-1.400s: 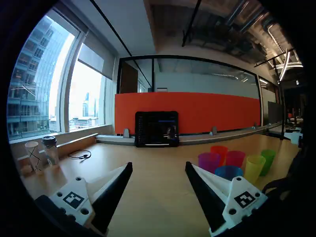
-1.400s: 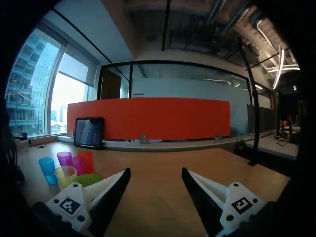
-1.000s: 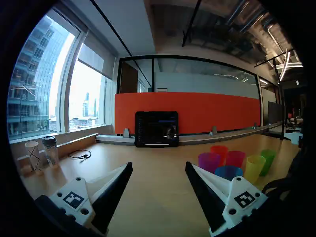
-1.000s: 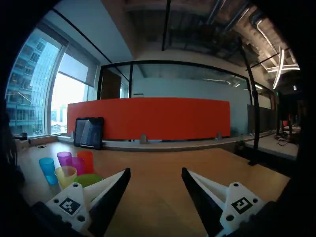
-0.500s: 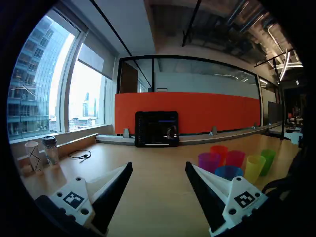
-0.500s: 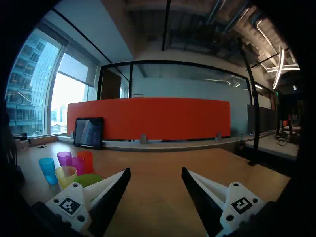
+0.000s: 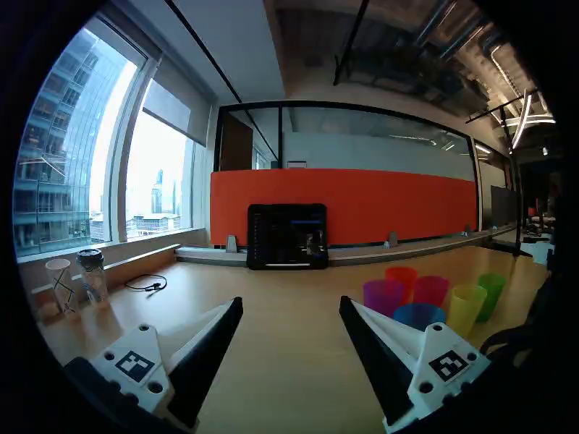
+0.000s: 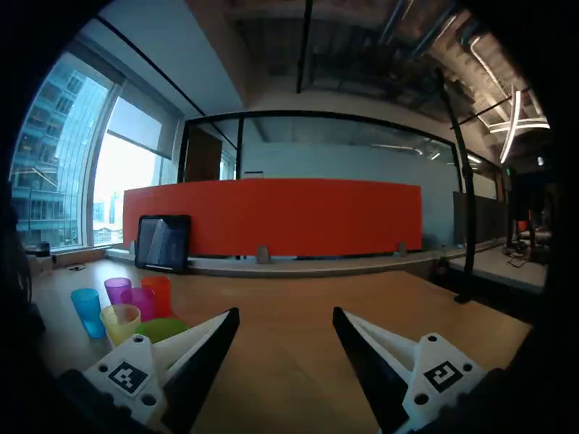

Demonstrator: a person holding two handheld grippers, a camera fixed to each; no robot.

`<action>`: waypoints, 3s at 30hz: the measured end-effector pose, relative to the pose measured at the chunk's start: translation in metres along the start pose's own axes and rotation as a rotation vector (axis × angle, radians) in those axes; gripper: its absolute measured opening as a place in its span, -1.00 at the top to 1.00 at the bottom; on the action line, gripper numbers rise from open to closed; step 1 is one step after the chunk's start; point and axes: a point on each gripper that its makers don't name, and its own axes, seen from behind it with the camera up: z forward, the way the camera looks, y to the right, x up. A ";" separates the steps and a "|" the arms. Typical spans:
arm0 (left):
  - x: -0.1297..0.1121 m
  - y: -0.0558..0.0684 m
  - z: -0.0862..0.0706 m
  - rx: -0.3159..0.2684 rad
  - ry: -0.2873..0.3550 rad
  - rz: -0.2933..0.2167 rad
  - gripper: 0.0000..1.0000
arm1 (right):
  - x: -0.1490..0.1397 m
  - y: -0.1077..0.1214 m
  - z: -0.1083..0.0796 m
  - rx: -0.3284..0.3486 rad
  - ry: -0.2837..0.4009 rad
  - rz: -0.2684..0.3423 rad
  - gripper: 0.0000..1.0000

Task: Pour water

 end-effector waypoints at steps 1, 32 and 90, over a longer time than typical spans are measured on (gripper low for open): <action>0.000 0.000 0.000 0.000 0.000 0.000 -0.99 | 0.000 0.000 0.000 0.000 0.000 0.000 -0.99; 0.000 0.000 0.000 -0.001 0.000 0.001 -1.00 | 0.001 0.000 0.000 0.000 0.000 0.000 -1.00; 0.214 0.023 0.044 -0.111 -0.027 0.024 -0.99 | 0.216 -0.005 0.035 0.121 -0.011 -0.031 -1.00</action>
